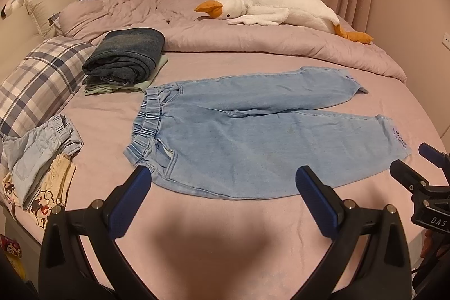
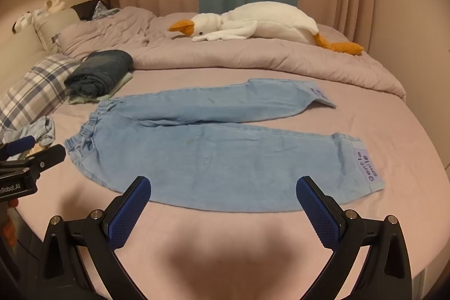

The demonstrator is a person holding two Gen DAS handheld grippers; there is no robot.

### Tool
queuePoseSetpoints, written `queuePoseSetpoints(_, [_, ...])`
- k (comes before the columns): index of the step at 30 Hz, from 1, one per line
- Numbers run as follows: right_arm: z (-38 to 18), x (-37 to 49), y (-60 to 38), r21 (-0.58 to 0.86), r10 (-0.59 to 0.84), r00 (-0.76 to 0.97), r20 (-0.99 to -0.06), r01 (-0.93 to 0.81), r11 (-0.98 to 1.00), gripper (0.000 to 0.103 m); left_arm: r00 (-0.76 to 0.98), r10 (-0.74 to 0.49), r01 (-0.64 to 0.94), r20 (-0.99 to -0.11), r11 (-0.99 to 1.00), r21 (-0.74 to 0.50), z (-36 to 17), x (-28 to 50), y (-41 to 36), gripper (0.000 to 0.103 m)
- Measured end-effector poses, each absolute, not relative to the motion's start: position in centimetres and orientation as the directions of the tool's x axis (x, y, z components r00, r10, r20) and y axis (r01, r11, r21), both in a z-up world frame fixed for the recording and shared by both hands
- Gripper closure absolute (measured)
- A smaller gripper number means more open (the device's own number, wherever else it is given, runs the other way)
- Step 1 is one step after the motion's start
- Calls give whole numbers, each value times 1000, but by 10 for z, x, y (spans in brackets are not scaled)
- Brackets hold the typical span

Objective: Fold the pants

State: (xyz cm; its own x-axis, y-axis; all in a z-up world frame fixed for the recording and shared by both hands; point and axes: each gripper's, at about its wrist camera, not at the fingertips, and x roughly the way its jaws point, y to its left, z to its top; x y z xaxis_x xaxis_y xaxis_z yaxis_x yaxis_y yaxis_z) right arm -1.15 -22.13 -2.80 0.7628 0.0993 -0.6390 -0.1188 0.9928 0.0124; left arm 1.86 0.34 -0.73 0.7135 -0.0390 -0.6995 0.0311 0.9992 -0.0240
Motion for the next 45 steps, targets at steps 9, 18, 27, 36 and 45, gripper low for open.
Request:
queuePoseSetpoints(9, [-30, -10, -223, 17, 103, 757, -645, -120, 993, 0, 713, -45, 35, -700, 999, -28, -9, 21, 1, 0])
queuePoseSetpoints(18, [-58, -3, -200, -71, 88, 742, -665, -180, 981, 0, 633, -273, -95, -724, 901, -423, -57, 46, 63, 2])
queuePoseSetpoints(27, [-117, -2, -142, -124, 225, 677, -701, -426, 896, 2, 635, -297, -307, -714, 751, -585, -115, 54, 132, 4])
queuePoseSetpoints(36, [-152, 24, -89, -299, 237, 683, -691, -568, 767, 35, 633, -290, -365, -718, 706, -607, -147, 103, 156, 69])
queuePoseSetpoints(45, [-140, 21, -79, -313, 258, 652, -713, -625, 715, 95, 671, -225, -316, -706, 775, -547, -130, 79, 167, 87])
